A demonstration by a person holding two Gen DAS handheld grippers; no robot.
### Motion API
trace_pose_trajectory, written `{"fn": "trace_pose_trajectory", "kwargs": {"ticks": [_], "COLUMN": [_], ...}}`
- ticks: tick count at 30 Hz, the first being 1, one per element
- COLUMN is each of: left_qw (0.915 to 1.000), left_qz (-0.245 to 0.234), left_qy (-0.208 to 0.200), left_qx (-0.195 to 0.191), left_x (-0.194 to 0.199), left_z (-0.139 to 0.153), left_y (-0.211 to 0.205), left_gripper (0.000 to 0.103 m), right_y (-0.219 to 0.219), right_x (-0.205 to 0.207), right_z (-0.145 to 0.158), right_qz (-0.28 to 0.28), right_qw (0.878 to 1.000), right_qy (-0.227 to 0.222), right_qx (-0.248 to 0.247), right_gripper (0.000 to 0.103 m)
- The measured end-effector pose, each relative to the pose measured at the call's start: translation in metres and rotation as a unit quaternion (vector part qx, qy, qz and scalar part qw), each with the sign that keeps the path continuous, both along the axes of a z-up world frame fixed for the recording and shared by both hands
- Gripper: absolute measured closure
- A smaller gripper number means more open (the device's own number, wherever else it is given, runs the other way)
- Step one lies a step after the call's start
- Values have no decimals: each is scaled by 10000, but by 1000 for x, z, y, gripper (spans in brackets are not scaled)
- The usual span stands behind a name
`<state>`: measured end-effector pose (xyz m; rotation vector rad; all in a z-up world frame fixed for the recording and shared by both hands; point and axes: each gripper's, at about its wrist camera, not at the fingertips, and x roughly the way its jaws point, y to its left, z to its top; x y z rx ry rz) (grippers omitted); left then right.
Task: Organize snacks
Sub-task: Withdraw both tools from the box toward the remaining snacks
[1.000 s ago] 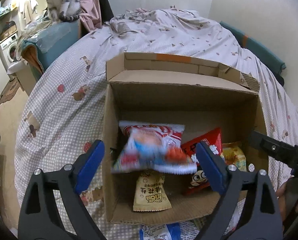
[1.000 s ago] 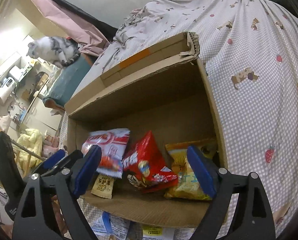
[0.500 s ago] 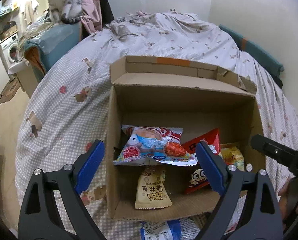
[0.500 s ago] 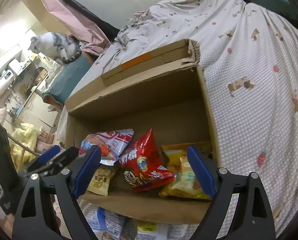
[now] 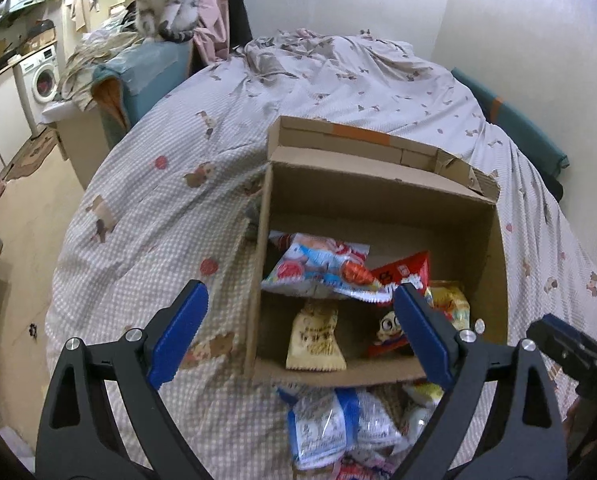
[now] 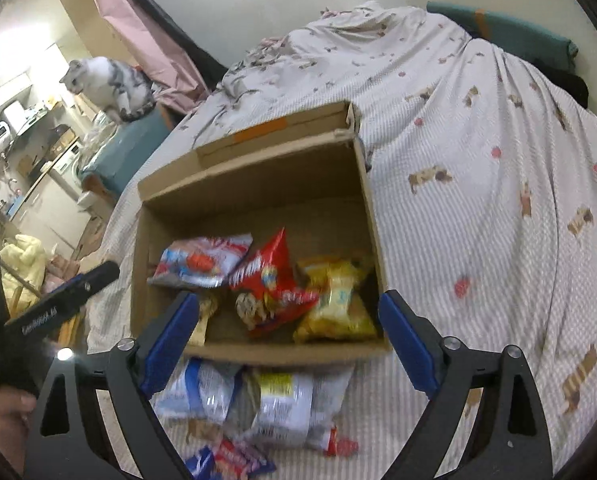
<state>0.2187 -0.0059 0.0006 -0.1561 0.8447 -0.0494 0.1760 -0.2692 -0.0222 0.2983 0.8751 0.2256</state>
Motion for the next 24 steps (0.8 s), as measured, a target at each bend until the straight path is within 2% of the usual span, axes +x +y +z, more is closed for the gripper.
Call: {"fn": "trace_pose_trajectory", "kwargs": {"ticks": [4, 9, 13, 17, 19, 24], "left_qw": [10000, 9994, 9990, 9993, 9994, 9993], "left_qz": [-55, -209, -196, -230, -263, -357], "left_qy": [-16, -235, -328, -265, -202, -25], "left_qx": [-42, 176, 241, 129, 83, 120], "left_x": [-20, -43, -59, -70, -76, -88], "left_z": [5, 14, 18, 16, 14, 7], "left_y": [0, -7, -6, -3, -2, -6], "left_gripper": [11, 11, 10, 1, 1, 1], "right_y": [-3, -11, -10, -9, -9, -3], "right_x": [-18, -43, -52, -57, -59, -61], "right_z": [2, 4, -2, -8, -10, -18], "right_qz": [-31, -101, -12, -20, -35, 158], "right_qw": [10000, 9999, 10000, 9998, 9998, 9989], "right_qy": [1, -115, 45, 147, 191, 415], "right_qx": [-95, -40, 0, 92, 86, 127], "right_gripper": [9, 9, 8, 5, 0, 0]}}
